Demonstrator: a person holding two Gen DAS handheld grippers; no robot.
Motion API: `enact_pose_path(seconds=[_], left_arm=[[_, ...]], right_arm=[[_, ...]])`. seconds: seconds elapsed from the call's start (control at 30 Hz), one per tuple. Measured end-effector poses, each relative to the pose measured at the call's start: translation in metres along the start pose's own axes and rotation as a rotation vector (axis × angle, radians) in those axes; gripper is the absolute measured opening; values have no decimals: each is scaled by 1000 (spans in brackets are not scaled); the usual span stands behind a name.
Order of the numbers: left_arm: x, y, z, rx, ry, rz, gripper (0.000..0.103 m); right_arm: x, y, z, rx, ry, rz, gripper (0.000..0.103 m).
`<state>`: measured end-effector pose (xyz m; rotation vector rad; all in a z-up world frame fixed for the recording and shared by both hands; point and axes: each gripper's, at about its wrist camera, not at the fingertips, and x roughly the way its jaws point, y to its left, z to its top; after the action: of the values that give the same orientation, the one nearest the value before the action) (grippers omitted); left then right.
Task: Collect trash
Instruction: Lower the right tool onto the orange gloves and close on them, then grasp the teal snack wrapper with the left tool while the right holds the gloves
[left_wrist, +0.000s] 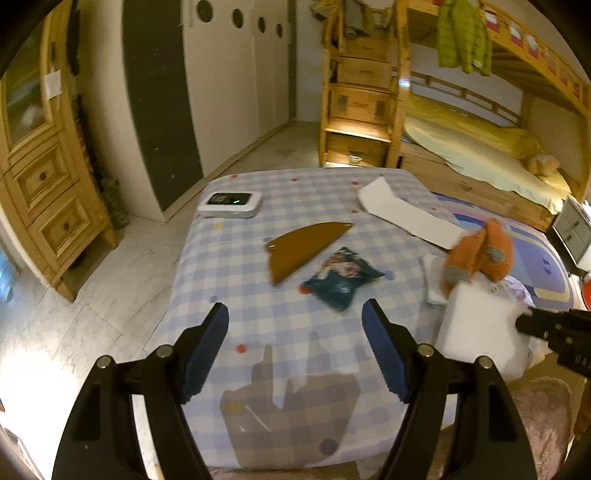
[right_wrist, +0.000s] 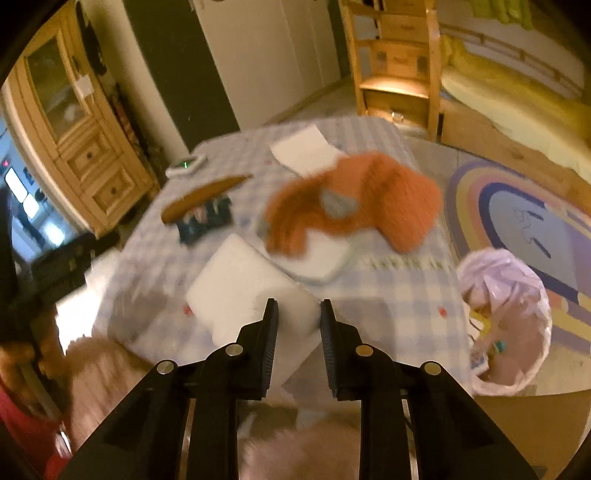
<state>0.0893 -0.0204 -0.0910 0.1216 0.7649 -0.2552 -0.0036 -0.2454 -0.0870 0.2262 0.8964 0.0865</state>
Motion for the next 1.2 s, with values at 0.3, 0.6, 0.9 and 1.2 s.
enact_pose_path(seconds=[0.3, 0.6, 0.9, 1.2], left_arm=[[11, 15, 4, -19, 21, 10, 73], [56, -23, 25, 71, 62, -50, 72], [107, -45, 19, 190, 168, -58, 67], [104, -32, 20, 127, 168, -82, 7]], right_arm=[[19, 36, 20, -29, -10, -9, 52], [-4, 12, 29, -9, -111, -56, 37], [-7, -21, 35, 33, -126, -80, 37], [-9, -28, 31, 49, -129, -74, 37]])
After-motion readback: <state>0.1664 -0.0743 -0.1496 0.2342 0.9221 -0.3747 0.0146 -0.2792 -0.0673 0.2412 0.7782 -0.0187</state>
